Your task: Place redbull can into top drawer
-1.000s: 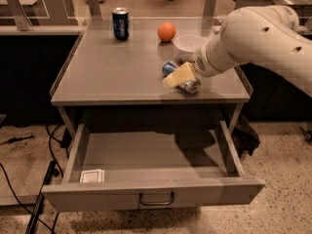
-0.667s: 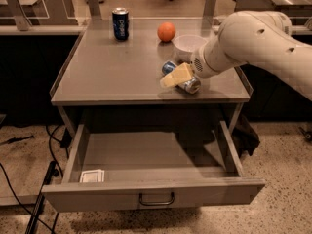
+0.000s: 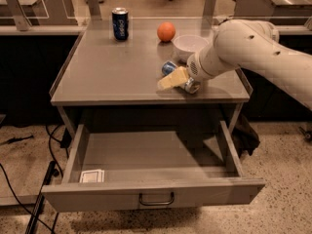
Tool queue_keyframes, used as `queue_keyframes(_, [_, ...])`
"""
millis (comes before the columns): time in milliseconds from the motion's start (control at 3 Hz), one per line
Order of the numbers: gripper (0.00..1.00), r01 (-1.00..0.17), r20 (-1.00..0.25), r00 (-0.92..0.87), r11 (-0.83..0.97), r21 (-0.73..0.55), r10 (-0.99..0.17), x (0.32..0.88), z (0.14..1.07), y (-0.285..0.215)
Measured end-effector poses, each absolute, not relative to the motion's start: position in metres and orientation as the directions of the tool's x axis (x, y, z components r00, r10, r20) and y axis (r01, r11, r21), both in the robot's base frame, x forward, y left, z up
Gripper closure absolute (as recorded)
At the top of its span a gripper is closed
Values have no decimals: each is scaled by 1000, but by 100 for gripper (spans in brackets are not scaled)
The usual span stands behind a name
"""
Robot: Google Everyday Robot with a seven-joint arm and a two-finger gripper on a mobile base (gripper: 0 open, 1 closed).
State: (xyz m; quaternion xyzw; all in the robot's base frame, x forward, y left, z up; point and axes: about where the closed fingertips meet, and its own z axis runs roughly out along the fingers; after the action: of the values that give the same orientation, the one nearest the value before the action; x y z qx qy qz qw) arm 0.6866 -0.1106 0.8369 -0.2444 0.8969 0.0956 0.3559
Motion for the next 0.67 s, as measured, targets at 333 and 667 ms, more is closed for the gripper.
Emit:
queue_keyframes(333, [1, -505, -672, -640, 863, 5, -371, 692, 826, -108])
queue_keyframes(667, [20, -516, -669, -632, 856, -14, -392, 693, 823, -104])
